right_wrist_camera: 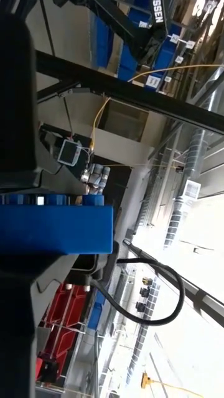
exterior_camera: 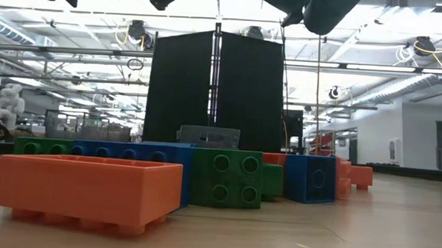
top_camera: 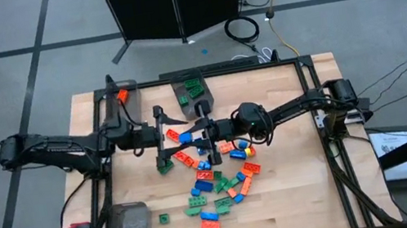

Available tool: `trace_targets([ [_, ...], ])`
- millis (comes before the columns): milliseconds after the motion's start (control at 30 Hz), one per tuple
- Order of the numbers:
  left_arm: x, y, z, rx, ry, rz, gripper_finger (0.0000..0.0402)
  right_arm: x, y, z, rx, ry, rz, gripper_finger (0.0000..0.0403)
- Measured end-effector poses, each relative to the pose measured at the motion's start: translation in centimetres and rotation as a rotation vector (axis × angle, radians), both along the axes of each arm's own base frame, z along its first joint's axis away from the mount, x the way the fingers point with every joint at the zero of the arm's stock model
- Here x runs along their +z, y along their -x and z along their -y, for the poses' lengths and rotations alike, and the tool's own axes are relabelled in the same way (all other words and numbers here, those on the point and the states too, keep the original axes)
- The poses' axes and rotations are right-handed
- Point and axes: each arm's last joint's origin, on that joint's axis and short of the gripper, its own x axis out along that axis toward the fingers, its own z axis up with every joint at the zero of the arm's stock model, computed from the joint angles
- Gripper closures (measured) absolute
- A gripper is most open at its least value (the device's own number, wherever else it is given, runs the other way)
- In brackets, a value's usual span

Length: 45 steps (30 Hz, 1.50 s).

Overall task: Sort blocks
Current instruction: Put the blue game piece into the bottom left black transparent bin

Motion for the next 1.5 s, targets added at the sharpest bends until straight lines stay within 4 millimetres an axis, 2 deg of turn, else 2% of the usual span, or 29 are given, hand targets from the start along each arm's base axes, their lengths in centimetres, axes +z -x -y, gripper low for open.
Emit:
trace_targets([
  [900,0.33,0.12,0.07,-0.023,0.075,0.02,0.0088,-0.21,-0.12,0.96,-0.02,-0.005,-0.028,0.0327],
  [1100,0.28,0.11,0.07,-0.023,0.074,0.015,0.0155,-0.26,-0.14,0.96,-0.019,-0.005,-0.034,0.0327],
  [1400,0.32,0.13,0.05,-0.016,0.065,0.019,0.0313,-0.27,-0.15,0.99,-0.019,-0.014,-0.037,0.0327],
  [1500,0.34,0.14,0.05,-0.015,0.055,0.022,0.0324,-0.26,-0.14,0.97,-0.013,-0.028,-0.04,0.0327],
])
